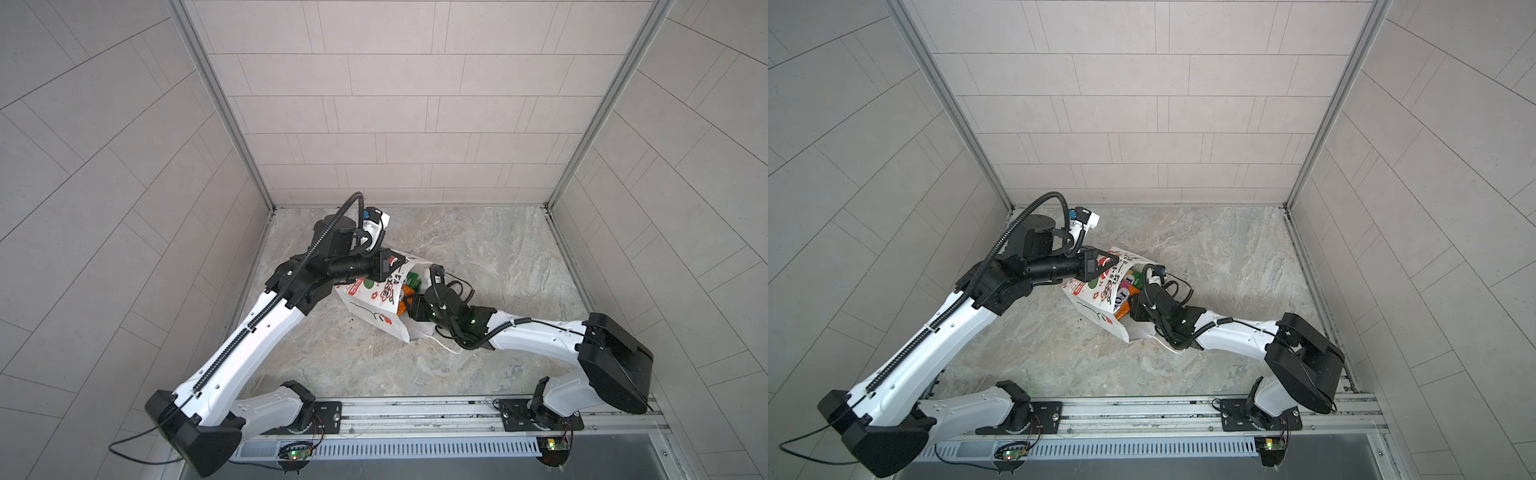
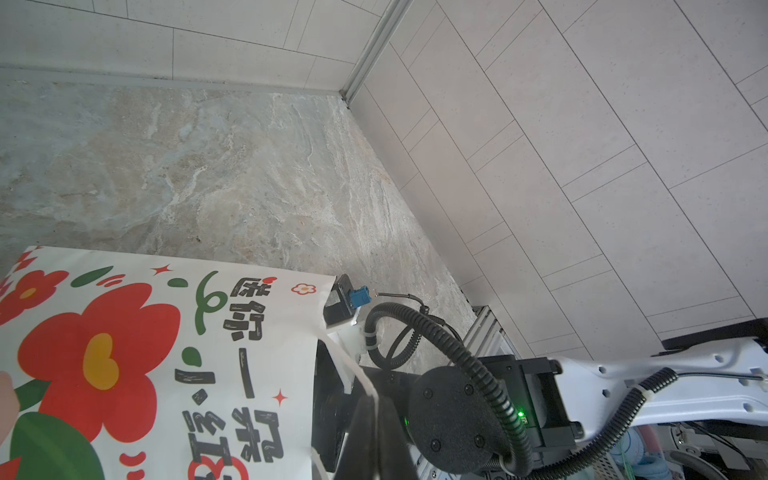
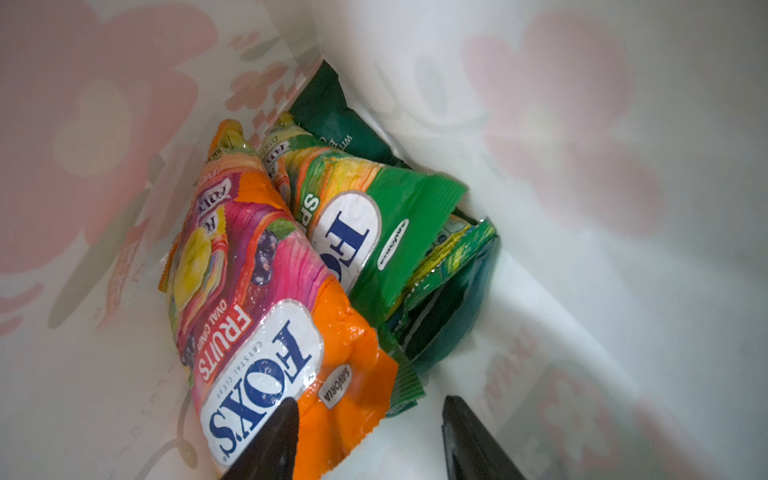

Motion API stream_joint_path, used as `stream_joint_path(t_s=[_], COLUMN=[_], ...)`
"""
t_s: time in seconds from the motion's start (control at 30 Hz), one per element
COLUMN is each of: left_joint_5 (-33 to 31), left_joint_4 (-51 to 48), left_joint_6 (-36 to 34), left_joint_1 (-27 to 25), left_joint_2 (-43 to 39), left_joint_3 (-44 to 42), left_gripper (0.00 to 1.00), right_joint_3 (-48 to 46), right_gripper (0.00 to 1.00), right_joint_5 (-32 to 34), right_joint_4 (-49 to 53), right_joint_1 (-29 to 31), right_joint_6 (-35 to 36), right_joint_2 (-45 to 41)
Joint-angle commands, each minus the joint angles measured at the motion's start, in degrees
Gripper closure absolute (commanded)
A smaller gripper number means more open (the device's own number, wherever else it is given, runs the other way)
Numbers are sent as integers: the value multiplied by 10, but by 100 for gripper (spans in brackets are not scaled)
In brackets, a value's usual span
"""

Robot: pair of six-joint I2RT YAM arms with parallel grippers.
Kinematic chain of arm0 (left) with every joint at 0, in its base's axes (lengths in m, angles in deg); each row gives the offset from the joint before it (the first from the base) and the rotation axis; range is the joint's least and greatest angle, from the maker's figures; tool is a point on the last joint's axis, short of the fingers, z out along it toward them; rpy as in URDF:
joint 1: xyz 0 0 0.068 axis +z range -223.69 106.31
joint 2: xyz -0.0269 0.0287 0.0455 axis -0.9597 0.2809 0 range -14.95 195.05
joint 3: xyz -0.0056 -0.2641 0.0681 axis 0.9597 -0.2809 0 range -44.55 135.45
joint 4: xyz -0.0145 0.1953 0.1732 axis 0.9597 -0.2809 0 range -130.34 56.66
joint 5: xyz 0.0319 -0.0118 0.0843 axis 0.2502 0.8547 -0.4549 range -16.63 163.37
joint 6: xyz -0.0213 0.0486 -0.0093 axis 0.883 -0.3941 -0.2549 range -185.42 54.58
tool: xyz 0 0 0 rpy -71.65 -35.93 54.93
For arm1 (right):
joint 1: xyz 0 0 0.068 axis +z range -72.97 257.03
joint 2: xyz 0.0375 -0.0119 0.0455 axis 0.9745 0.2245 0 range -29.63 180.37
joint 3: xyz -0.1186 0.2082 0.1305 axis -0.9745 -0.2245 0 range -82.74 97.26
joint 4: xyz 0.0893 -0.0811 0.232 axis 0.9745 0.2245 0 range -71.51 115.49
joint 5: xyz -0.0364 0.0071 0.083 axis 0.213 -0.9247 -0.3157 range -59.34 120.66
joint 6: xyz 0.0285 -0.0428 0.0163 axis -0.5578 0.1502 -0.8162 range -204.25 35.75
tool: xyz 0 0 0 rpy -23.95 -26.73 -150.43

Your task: Take the snacks out of the paper bag

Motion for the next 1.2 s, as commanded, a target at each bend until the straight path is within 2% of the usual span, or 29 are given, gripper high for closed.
stream_joint_path(t_s=[0.0, 0.3, 0.6, 0.83, 1.03, 1.17], left_joint_5=[2, 1, 1, 2, 2, -2], left_joint_4=[2, 3, 3, 3, 3, -4], left_joint_6=[-10, -10, -10, -10, -11, -11], left_joint_1=[-2, -2, -2, -2, -2, -4], left_joint_2=[-14, -18, -17, -17, -18, -19], left_joint_3=[10, 10, 10, 11, 10, 15], left_gripper=[100, 100, 100, 100, 100, 100], right_joint_3=[13, 22, 33, 42, 60, 71], right_gripper=[44, 55, 53, 55, 55, 66], right_joint_5=[-8, -46, -56, -115, -112, -112], right_joint_4=[-9, -38, -36, -102, -102, -111], right_joint_1=[-1, -1, 0, -1, -1, -1], right_joint_6=[-9, -10, -18, -26, -31, -17], right_joint_2=[-7, 8, 31, 69, 90, 103])
